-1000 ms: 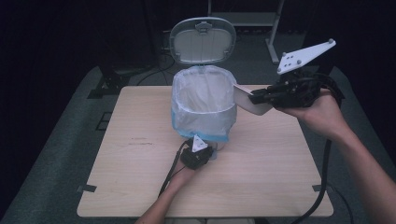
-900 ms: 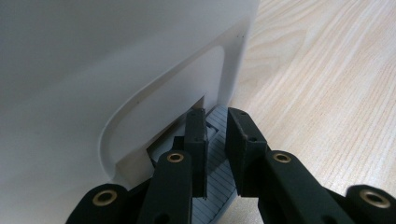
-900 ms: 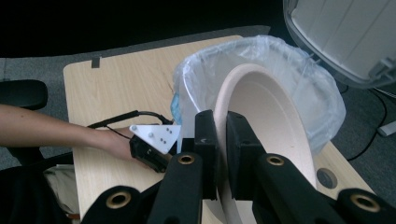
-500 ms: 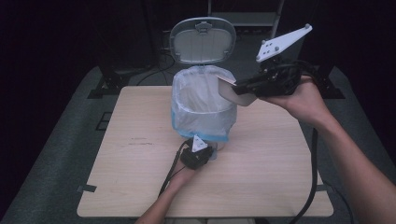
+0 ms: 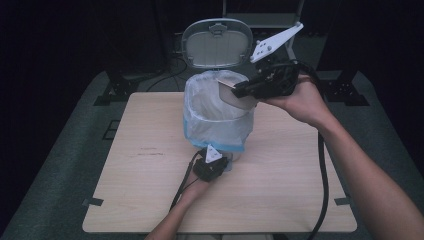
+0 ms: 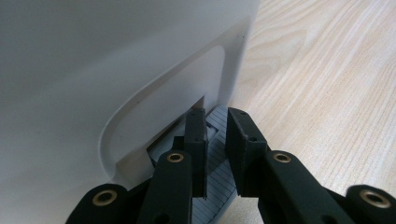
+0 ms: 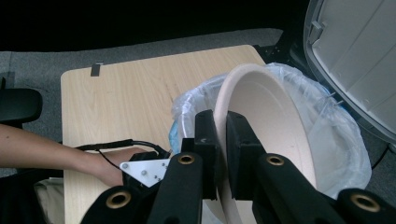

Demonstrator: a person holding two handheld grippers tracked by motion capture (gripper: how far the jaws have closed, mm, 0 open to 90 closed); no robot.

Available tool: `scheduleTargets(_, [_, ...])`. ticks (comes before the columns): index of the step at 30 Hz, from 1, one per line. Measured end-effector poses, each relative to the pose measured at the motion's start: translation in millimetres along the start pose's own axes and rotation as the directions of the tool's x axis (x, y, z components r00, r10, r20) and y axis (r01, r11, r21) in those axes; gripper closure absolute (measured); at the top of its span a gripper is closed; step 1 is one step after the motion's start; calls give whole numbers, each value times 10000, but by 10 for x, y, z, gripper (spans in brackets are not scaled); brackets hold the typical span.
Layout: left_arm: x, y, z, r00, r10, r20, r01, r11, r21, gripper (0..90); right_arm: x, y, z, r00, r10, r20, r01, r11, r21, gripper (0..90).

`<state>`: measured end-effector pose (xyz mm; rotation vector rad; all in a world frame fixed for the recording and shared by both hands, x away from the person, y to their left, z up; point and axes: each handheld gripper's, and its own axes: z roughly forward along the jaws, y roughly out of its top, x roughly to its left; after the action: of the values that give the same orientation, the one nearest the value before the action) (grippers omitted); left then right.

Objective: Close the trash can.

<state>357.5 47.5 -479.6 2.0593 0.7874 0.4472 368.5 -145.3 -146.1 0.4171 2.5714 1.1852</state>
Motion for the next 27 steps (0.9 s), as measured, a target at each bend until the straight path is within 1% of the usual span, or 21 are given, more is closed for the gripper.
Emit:
scheduleTargets(11, [0,0,0,10000,-2,-3,2,10000,-4,786,-142,54,227,9998,177,-18,-177,9998,21,834])
scheduleTargets(18, [1,0,0,10000,4,-6,-4,10000,-3,786,-221,111,427,9995,319,-70,-318,9994,151,832])
scheduleTargets(20, [0,0,1,10000,1,-19,-1,10000,-15,786,-242,130,499,9996,287,-54,-286,9993,227,830])
scheduleTargets(23, [1,-1,2,10000,-7,-8,7,10000,-23,786,-285,148,595,9993,335,-145,-330,9988,356,828])
scheduleTargets(26, [1,0,1,10000,-7,-2,7,10000,-28,786,-323,151,677,9978,495,-430,-480,9982,372,821])
scheduleTargets(27, [1,-1,2,10000,-10,0,10,10000,-28,786,-332,150,700,9975,509,-491,-486,9977,466,790])
